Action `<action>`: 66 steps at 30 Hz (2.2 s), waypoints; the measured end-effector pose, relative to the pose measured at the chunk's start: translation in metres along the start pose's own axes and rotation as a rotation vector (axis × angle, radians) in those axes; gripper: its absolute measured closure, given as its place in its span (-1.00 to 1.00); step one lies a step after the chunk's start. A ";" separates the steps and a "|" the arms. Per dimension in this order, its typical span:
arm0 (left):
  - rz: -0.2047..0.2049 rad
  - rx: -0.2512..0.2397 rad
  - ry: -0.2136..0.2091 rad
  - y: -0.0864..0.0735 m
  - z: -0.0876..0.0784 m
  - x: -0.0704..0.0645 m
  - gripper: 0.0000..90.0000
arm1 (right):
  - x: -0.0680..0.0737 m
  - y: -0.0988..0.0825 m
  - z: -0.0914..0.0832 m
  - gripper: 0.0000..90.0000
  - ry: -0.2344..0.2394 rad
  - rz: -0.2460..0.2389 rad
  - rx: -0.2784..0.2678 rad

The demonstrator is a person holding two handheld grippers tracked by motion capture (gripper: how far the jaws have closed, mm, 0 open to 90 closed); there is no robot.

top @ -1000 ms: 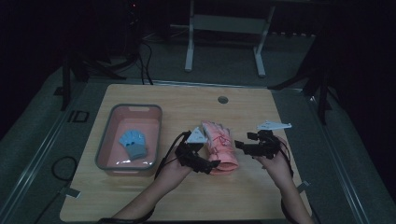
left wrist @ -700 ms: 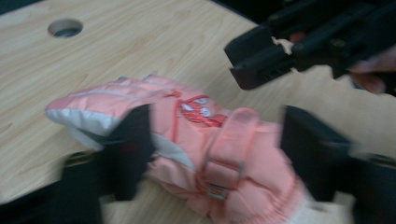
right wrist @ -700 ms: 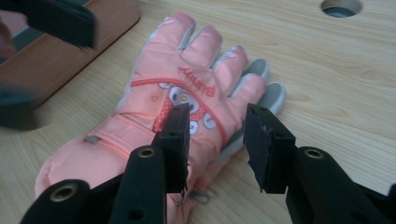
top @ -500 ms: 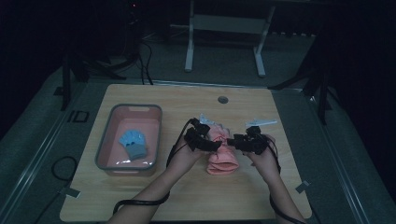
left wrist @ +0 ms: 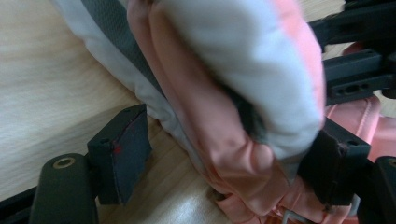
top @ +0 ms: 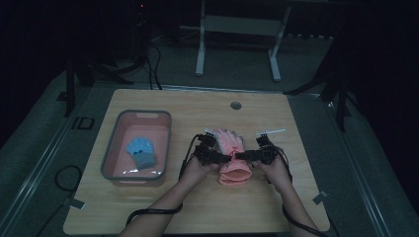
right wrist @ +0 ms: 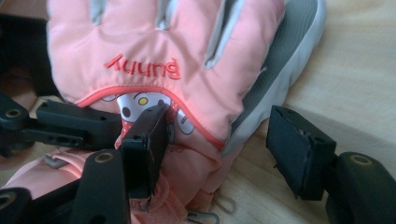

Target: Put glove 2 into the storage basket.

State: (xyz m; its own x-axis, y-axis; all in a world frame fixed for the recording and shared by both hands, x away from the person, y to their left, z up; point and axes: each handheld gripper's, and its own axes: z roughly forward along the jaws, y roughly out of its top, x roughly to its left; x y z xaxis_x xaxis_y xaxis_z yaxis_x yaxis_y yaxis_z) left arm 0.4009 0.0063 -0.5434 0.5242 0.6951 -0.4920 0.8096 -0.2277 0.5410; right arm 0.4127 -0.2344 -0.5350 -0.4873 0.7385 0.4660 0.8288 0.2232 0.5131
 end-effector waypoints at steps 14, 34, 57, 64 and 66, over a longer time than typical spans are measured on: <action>0.016 0.009 -0.067 0.003 -0.009 -0.001 0.41 | 0.019 -0.003 -0.002 0.65 -0.031 -0.073 -0.058; 0.114 -0.023 -0.034 0.022 -0.086 -0.022 0.44 | 0.085 0.024 -0.036 0.67 -0.059 -0.175 -0.137; 0.128 -0.031 0.036 0.033 -0.177 0.003 0.44 | 0.160 0.071 -0.019 0.67 -0.009 -0.223 -0.162; 0.113 -0.025 0.056 0.030 -0.207 0.020 0.44 | 0.186 0.083 -0.003 0.67 0.009 -0.221 -0.166; 0.115 -0.023 0.069 0.028 -0.218 0.026 0.44 | 0.195 0.087 0.003 0.67 0.014 -0.228 -0.166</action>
State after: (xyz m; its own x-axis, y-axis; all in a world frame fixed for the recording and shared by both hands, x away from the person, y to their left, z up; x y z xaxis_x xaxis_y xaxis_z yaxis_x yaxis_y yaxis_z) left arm 0.3796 0.1663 -0.3921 0.5934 0.7104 -0.3785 0.7385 -0.2935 0.6070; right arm 0.3901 -0.0690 -0.4014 -0.6609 0.6719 0.3344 0.6414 0.2744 0.7164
